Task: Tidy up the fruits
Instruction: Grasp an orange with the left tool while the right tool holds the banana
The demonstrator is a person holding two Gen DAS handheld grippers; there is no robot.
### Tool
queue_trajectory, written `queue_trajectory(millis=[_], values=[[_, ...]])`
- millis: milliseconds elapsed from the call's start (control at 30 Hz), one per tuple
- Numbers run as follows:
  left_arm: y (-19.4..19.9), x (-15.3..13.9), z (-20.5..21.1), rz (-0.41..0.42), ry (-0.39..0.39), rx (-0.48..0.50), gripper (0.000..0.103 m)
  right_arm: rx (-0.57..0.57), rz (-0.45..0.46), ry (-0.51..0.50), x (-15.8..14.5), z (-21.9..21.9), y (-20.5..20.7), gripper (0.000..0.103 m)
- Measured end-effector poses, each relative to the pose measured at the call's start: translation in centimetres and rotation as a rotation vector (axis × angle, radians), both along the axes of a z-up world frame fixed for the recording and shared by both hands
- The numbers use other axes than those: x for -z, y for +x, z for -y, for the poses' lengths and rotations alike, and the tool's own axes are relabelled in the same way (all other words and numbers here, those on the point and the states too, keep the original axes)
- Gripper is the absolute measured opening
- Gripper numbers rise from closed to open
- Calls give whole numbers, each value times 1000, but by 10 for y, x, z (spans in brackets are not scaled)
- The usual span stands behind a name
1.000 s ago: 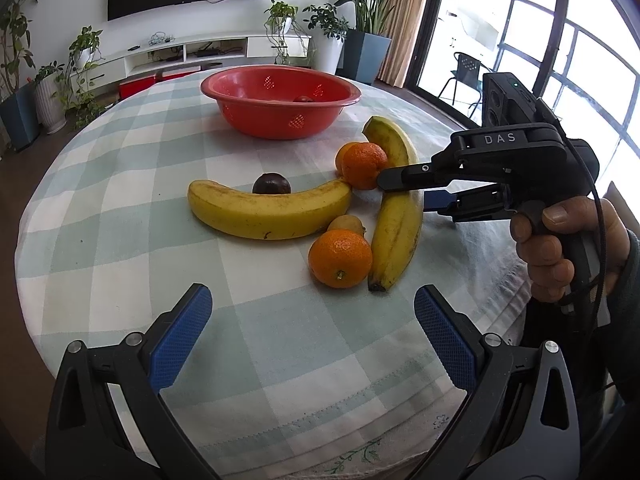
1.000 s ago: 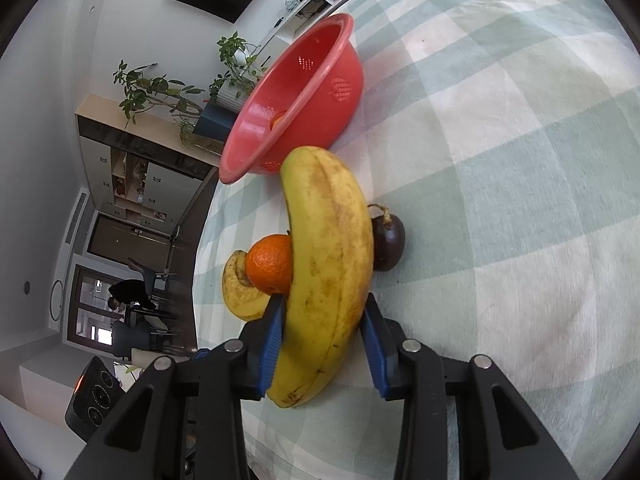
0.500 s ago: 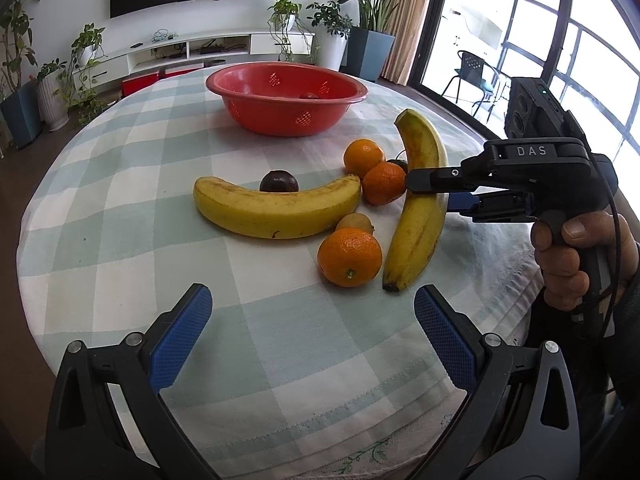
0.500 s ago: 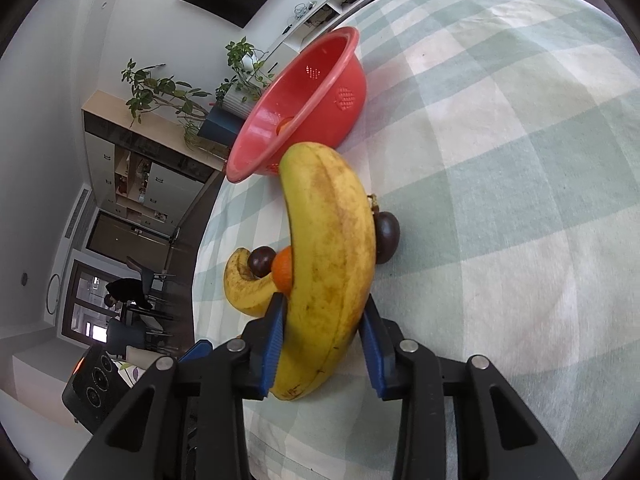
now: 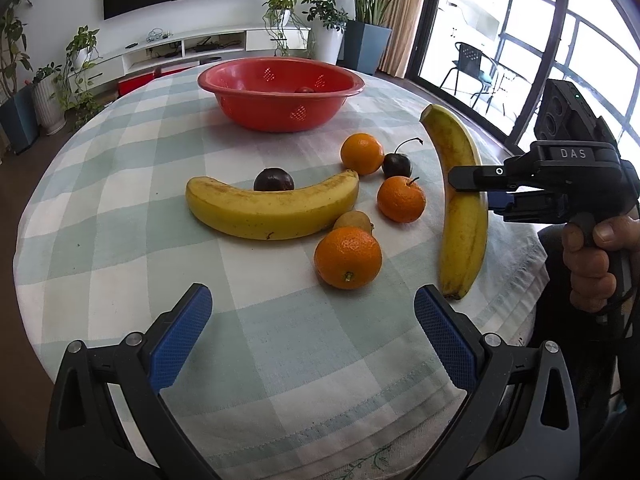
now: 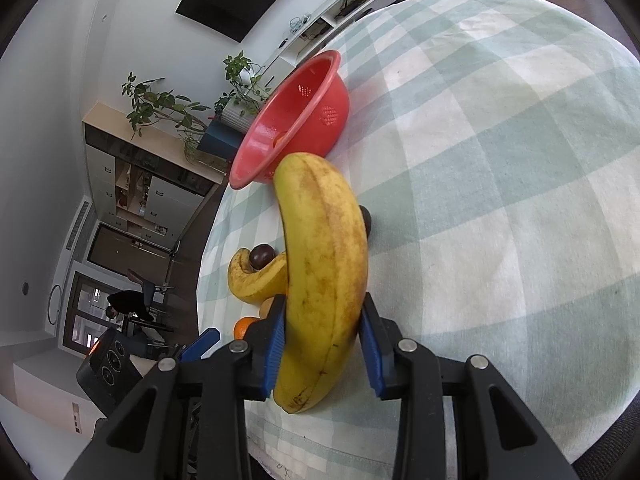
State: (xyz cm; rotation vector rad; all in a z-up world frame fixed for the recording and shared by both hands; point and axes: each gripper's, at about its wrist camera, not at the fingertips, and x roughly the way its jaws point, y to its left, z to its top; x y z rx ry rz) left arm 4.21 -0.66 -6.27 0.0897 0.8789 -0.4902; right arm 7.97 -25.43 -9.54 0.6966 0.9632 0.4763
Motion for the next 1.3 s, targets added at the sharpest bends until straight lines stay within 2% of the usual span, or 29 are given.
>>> queue_trajectory(millis=[533, 633, 700, 767, 933, 1000, 1033, 1300], values=[[20, 2, 24, -2, 55, 54, 101, 6, 19, 19, -8, 7, -12, 37], [26, 5, 26, -15, 41, 58, 90, 4, 18, 21, -8, 7, -12, 37], [30, 7, 27, -24, 30, 59, 71, 3, 17, 23, -7, 8, -13, 37], [34, 11, 28, -41, 29, 59, 60, 4, 17, 25, -7, 9, -14, 37], [34, 15, 28, -46, 32, 59, 58, 3, 16, 26, -6, 9, -13, 37], [34, 15, 29, -43, 25, 65, 41, 1, 16, 25, -6, 8, -13, 37], [33, 15, 29, -38, 27, 67, 36, -1, 17, 25, -6, 8, -13, 37], [28, 15, 20, -36, -10, 56, 36, -1, 17, 25, -6, 7, -14, 37]])
